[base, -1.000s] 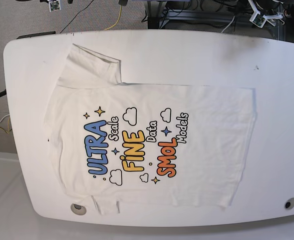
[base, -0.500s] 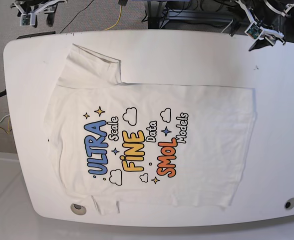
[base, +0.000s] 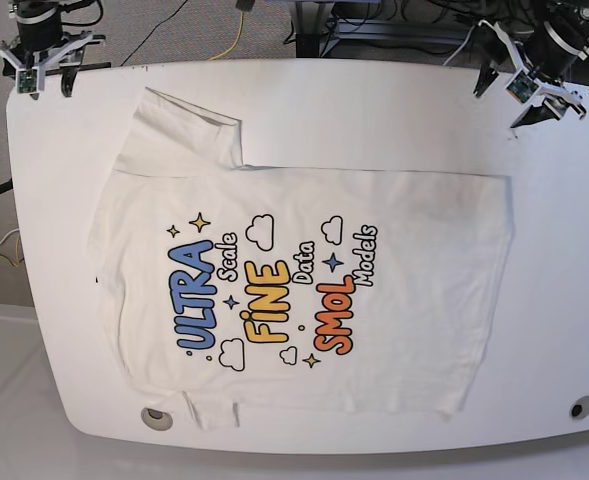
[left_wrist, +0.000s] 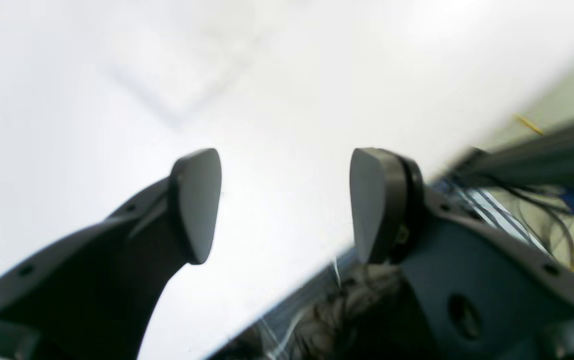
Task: Fold the T-shirt properly
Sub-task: 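Lower both grippers toward the shirt's shoulder corners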
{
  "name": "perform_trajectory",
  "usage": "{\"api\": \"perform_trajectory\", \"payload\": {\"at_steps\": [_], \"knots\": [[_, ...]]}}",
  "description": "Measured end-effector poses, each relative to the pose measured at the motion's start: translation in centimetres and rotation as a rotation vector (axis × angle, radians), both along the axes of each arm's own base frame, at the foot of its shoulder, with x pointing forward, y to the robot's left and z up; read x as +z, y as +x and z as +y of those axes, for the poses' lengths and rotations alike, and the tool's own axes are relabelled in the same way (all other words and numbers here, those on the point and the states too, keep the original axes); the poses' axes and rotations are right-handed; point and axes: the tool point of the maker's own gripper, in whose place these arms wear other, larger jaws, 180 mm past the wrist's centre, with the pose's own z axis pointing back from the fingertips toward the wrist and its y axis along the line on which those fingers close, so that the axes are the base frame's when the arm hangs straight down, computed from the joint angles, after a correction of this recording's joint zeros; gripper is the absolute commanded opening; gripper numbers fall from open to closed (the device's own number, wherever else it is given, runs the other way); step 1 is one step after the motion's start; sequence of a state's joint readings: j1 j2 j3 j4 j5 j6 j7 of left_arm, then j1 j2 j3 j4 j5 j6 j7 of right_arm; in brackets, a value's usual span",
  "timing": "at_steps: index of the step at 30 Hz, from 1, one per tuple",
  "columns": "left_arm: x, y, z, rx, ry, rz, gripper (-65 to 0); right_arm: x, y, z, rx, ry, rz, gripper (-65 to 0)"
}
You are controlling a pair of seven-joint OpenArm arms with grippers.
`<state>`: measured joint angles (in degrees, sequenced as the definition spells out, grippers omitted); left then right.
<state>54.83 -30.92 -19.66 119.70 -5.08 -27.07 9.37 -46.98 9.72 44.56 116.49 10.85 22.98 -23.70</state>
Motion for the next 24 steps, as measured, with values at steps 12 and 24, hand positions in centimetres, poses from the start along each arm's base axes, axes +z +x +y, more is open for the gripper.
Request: {"api": "perform_trajectory", "payload": {"at_steps": [12, 24], "knots": [[1.5, 3.9, 0.3, -0.043, 0.003, -0.099, -26.6, 2.8, 3.1, -3.4, -0.104, 0.01, -0.127, -35.0], [2.0, 4.7, 0.6, -0.025, 0.031, -0.1, -29.5, -1.8, 3.1, -3.2, 0.002, 0.083, -0.027, -35.2]]}}
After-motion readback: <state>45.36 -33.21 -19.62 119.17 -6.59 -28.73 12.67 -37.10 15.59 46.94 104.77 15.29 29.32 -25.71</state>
